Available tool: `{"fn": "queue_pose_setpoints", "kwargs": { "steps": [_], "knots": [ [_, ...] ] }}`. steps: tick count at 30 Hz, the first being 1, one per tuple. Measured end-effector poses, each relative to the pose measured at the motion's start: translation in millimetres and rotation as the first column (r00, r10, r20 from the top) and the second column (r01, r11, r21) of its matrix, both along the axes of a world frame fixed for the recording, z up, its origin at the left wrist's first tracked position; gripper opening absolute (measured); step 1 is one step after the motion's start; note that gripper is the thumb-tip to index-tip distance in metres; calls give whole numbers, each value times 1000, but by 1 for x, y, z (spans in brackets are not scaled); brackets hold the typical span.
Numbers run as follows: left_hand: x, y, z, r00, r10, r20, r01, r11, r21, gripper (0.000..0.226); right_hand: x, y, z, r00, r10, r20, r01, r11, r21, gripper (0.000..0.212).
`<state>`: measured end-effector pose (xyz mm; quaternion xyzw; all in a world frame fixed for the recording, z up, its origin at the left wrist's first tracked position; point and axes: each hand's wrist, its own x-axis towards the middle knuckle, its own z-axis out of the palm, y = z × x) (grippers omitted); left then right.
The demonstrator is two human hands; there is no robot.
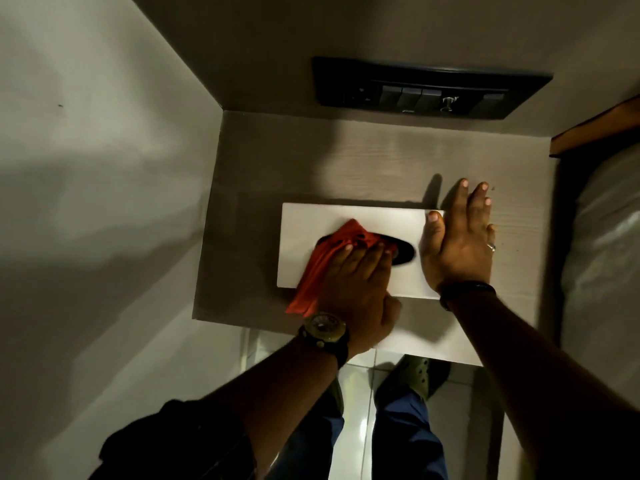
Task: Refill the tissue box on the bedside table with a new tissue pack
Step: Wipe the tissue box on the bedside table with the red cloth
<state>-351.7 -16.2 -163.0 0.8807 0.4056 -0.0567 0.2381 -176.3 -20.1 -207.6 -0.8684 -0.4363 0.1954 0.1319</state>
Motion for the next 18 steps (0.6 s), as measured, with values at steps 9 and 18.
{"fn": "queue_pose_setpoints", "kwargs": {
  "steps": [9,18],
  "knots": [
    [-64,-2,-26,952,-305,-34,301,908,290,71,0,0,1,1000,-16,-22,16,1000,21,67],
    [-80,20,-37,999,-39,-32,48,936,350,60,0,-1,-4,999,-38,-34,40,998,46,66]
  ]
}}
